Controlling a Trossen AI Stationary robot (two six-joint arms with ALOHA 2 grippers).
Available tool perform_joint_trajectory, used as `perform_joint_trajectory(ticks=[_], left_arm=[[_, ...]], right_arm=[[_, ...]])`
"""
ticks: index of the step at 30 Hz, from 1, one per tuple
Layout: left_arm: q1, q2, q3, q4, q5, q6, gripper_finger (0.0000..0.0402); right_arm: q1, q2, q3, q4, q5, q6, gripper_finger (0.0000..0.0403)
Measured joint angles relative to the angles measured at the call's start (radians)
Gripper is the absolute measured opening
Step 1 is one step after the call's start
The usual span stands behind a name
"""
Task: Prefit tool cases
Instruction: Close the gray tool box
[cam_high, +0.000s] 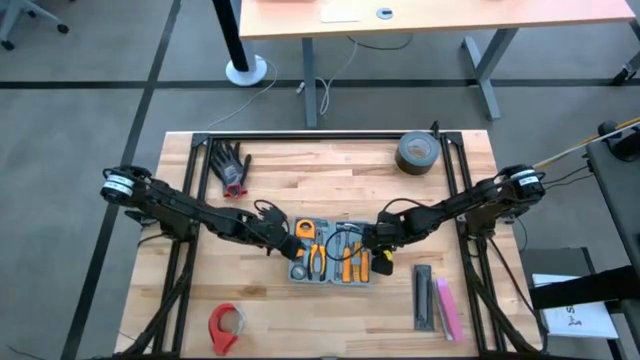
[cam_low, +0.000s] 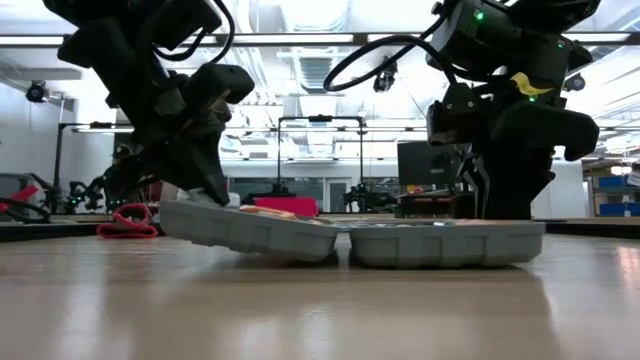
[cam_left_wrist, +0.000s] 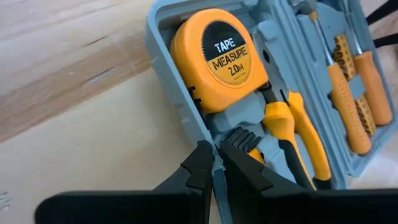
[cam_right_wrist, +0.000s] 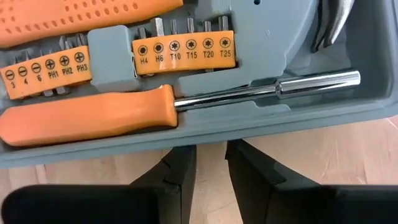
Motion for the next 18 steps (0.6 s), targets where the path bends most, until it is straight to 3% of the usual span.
perform_joint_trajectory(ticks=[18], left_arm=[[0.000, -0.039, 0.000, 0.018, 0.017, 0.008, 0.0028]], right_arm=[[0.000, 0.000, 0.000, 0.001, -0.002, 0.002, 0.0077]])
